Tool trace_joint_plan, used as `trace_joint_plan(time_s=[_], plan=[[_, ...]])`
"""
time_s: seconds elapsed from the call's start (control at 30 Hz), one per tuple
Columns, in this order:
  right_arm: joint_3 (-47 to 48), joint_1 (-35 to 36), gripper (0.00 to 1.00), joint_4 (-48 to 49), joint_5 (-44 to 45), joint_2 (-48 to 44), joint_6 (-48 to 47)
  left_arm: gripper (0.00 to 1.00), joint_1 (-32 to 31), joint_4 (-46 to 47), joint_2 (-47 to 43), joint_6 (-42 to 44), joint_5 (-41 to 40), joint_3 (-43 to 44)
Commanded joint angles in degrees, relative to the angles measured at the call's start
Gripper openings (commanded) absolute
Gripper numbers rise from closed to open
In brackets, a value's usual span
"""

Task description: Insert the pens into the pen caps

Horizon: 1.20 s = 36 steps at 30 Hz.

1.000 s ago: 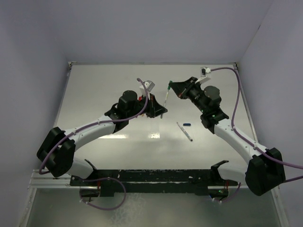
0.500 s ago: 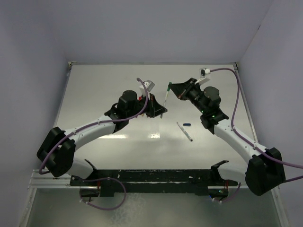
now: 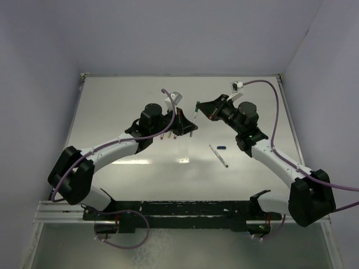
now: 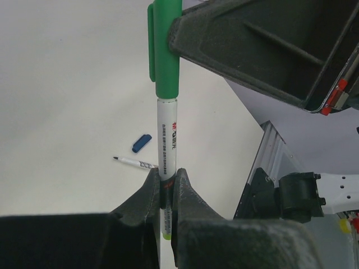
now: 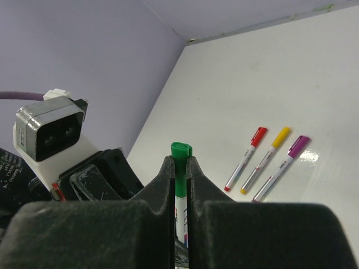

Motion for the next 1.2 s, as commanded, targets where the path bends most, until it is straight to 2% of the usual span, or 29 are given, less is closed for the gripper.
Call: trace_joint_plan(time_s=[0.0, 0.4, 0.93, 1.17], plan=[[1.48, 1.41, 0.0, -4.2, -7.14, 1.05, -3.45, 0.0, 1.16, 6.37, 0.61, -0.49, 0.9, 4.57], [7.96, 7.36, 0.0, -24.26, -3.21, 3.46, -17.16, 0.0, 4.28, 7.09, 2.55, 0.78, -1.16, 9.56], [10.08, 10.99, 0.0, -33.12, -0.51, 9.34, -16.95, 0.0, 7.9, 6.68, 3.15, 2.02, -4.05, 11.28], [11.8, 10.96, 0.0, -32.32, 3.54, 9.75, -16.69, 0.0, 8.01, 0.97, 4.54, 3.84, -2.24, 11.11]])
